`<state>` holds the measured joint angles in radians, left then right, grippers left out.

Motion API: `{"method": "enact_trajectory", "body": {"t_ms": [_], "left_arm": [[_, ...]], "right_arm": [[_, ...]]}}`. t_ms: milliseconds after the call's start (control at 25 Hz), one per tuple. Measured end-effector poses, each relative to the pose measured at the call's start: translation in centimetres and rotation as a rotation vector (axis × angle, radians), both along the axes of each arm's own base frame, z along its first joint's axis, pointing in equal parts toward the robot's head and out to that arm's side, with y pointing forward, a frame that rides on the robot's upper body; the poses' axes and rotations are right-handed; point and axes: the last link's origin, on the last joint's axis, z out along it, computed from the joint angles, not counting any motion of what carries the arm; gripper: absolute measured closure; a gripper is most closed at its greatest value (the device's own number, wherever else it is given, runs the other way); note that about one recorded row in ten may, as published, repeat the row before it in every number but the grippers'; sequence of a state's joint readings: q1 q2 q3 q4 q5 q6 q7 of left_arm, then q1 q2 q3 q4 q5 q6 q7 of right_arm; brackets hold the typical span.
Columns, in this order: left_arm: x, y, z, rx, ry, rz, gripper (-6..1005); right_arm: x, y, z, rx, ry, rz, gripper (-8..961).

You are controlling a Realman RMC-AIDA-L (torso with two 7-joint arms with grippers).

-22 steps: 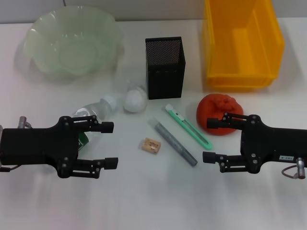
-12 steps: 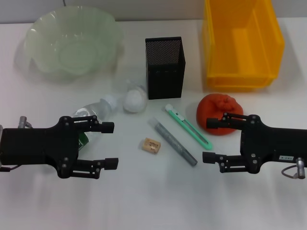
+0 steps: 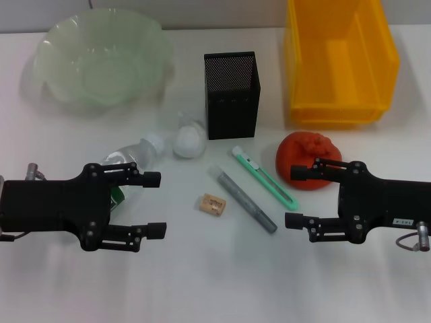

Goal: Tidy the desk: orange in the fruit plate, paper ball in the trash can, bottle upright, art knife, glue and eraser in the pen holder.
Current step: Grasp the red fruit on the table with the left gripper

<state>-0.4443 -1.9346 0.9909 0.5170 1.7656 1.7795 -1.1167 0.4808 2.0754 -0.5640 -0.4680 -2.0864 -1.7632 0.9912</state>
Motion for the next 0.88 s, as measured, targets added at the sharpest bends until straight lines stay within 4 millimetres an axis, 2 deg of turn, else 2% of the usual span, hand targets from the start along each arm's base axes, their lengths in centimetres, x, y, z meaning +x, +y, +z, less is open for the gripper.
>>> {"method": "enact_trajectory", "body": {"t_ms": [200,440,520,680,720,760,840,880], "left_arm": [[0.1,0.0,-0.1,-0.001,-0.002,-0.002,187],[0.9,0.3,-0.5,-0.001,-0.028,-0.014,188],[2.2,0.8,-1.0,0.002,-0.067,-0.035,188],[3.4,1.5,-1.8,0.002,-0.084,-0.056,188],[4.7,2.3,-2.6,0.005,-0.090,-0.075,188],[4.7,2.3,-2.6,0.005,-0.090,-0.075,188],[6.5,3.4,-3.8,0.015,-0.096,-0.102,188],[6.5,3.4,-3.8,0.015,-0.096,-0.102,188]], "right_arm": [[-0.1,0.0,1.3,0.001,0.046,-0.020,141],[0.3,-0.2,1.7,-0.005,0.039,-0.028,141],[0.6,-0.3,1.7,-0.001,0.030,-0.032,141],[1.5,-1.1,1.9,0.019,0.019,-0.036,142],[2.0,-1.7,2.0,0.025,0.018,-0.046,142],[2.2,-2.0,2.0,0.025,0.017,-0.052,142],[2.4,-2.2,2.0,0.025,0.015,-0.059,142],[2.6,-2.4,2.0,0.024,0.014,-0.065,142]]}}
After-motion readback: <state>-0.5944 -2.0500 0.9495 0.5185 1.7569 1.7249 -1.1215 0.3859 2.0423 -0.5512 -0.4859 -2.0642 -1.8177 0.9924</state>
